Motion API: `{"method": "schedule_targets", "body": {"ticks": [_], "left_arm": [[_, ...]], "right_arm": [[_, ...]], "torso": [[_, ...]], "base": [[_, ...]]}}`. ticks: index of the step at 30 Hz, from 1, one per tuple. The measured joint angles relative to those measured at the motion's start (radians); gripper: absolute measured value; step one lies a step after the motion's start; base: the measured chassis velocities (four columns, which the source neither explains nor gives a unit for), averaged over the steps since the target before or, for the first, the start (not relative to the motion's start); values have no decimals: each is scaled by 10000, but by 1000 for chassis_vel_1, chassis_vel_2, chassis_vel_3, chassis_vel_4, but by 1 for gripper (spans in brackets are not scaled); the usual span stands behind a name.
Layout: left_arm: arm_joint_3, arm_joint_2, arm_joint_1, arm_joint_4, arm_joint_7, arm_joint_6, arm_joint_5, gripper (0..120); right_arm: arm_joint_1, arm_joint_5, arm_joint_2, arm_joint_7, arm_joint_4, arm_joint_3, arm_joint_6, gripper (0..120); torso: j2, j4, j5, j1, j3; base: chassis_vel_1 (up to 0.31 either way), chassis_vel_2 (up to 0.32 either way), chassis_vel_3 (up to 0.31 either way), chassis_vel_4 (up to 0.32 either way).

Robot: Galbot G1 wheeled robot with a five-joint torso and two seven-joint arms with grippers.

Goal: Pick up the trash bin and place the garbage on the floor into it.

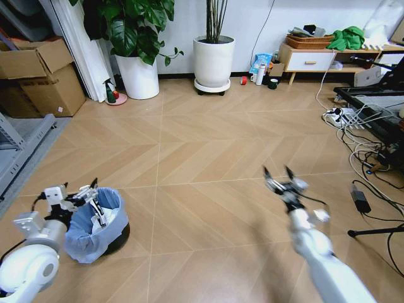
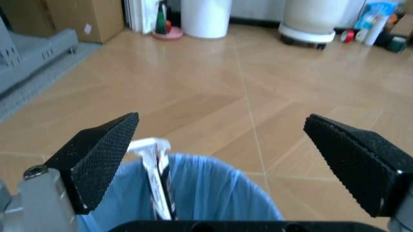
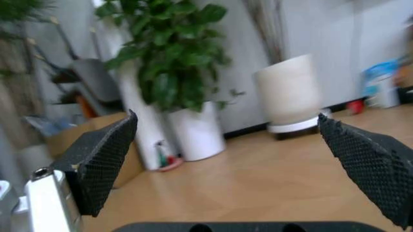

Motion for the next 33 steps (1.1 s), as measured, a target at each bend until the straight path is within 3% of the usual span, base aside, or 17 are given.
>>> {"method": "schedule_targets", "body": {"ticks": [7, 12, 33], "left_arm": [[607, -152, -622, 572, 43, 417, 46, 100], [643, -166, -673, 608, 32, 550, 23, 100], [614, -165, -655, 613, 25, 557, -5, 100]], "right_arm": [[1246, 35, 799, -2, -1059, -1085, 100, 100], [1246, 17, 812, 11, -1088, -1081, 100, 100], [1150, -3, 775, 8, -1021, -993, 88, 100]], "torso": [[0, -3, -3, 0, -2], [0, -11, 2, -1, -3], [0, -5, 3, -1, -3]], "base": [[0, 0, 0, 0], [0, 0, 0, 0], [0, 0, 0, 0]]}}
